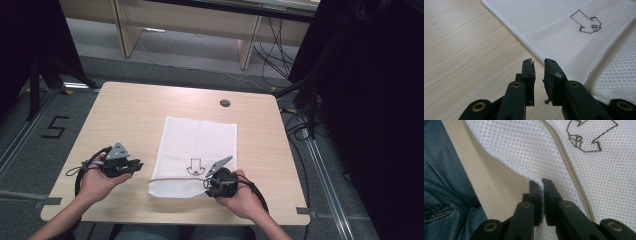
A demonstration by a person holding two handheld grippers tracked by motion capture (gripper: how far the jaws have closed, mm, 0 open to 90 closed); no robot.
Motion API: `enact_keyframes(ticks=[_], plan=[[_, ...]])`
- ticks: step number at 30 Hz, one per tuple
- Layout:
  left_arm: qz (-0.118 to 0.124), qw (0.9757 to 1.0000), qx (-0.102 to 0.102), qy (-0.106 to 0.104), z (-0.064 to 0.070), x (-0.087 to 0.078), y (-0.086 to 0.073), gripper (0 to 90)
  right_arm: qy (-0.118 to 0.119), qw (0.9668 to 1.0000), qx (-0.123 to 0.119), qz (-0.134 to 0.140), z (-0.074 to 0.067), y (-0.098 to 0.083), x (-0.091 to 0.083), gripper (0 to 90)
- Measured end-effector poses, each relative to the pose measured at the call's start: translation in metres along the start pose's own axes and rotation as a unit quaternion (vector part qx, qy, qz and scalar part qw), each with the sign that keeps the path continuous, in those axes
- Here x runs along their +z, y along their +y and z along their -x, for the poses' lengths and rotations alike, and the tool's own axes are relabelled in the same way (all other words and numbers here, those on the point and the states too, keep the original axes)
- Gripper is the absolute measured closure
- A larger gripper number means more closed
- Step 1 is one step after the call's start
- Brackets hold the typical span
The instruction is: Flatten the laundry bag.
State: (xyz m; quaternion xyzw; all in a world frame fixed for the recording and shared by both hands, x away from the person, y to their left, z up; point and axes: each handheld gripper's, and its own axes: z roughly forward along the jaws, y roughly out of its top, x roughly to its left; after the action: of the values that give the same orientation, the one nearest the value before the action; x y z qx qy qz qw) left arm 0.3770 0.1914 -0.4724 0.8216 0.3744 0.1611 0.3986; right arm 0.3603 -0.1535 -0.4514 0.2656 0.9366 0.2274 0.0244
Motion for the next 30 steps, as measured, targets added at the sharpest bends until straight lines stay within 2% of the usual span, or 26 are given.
enact_keyframes(ticks=[3,4,8,10,12,13,15,16,17,18,20,21,24,26,27,29,30], plan=[[0.005,0.9999,-0.004,-0.008,0.005,0.002,0.002,77.3,-0.004,1.0000,0.004,-0.002,0.003,0.001,0.002,87.1],[0.004,1.0000,0.003,-0.004,0.006,0.002,0.003,77.3,-0.004,1.0000,0.005,-0.001,0.003,0.001,0.003,87.1],[0.009,0.9997,-0.004,-0.022,0.011,0.004,0.005,77.0,0.002,0.9999,0.011,-0.002,0.005,0.002,0.005,87.1],[0.006,0.9997,0.008,-0.024,0.012,0.006,0.006,77.0,-0.001,1.0000,0.007,-0.002,0.006,0.002,0.007,87.1],[0.002,0.9995,0.000,-0.031,0.015,0.007,0.007,76.7,0.002,0.9999,0.011,-0.005,0.007,0.002,0.008,86.9],[0.005,0.9996,0.010,-0.027,0.016,0.008,0.007,76.5,0.003,0.9999,0.014,-0.005,0.007,0.001,0.009,86.6],[0.004,0.9994,0.003,-0.036,0.018,0.010,0.008,75.5,0.001,0.9999,0.012,-0.004,0.008,0.001,0.009,86.4],[0.001,0.9993,0.011,-0.034,0.018,0.010,0.010,75.2,-0.002,0.9999,0.013,-0.005,0.009,0.001,0.010,86.4],[0.006,0.9993,0.005,-0.036,0.020,0.012,0.011,75.0,0.000,0.9999,0.015,-0.006,0.008,0.001,0.010,86.4],[0.003,0.9992,0.016,-0.036,0.019,0.012,0.012,74.8,-0.002,0.9999,0.013,-0.004,0.009,0.001,0.011,86.4],[0.004,0.9991,0.009,-0.041,0.022,0.014,0.014,74.5,-0.001,0.9999,0.014,-0.005,0.010,0.000,0.012,86.0],[0.004,0.9990,0.015,-0.041,0.022,0.015,0.015,74.5,0.001,0.9999,0.013,-0.002,0.010,0.000,0.013,85.6],[0.001,0.9990,0.013,-0.044,0.025,0.018,0.017,74.1,0.000,0.9998,0.017,-0.008,0.009,0.000,0.013,81.4],[-0.004,0.9984,0.026,-0.050,0.024,0.019,0.019,73.5,-0.001,0.9997,0.022,-0.010,0.008,0.000,0.011,76.9],[-0.006,0.9984,0.025,-0.050,0.024,0.019,0.020,73.2,0.001,0.9995,0.029,-0.009,0.007,0.000,0.009,72.9],[-0.007,0.9982,0.026,-0.053,0.024,0.021,0.021,72.9,-0.002,0.9996,0.025,-0.009,0.006,-0.001,0.005,68.2],[-0.006,0.9983,0.023,-0.054,0.025,0.022,0.021,72.8,0.000,0.9995,0.031,-0.010,0.004,-0.001,0.003,67.4]])
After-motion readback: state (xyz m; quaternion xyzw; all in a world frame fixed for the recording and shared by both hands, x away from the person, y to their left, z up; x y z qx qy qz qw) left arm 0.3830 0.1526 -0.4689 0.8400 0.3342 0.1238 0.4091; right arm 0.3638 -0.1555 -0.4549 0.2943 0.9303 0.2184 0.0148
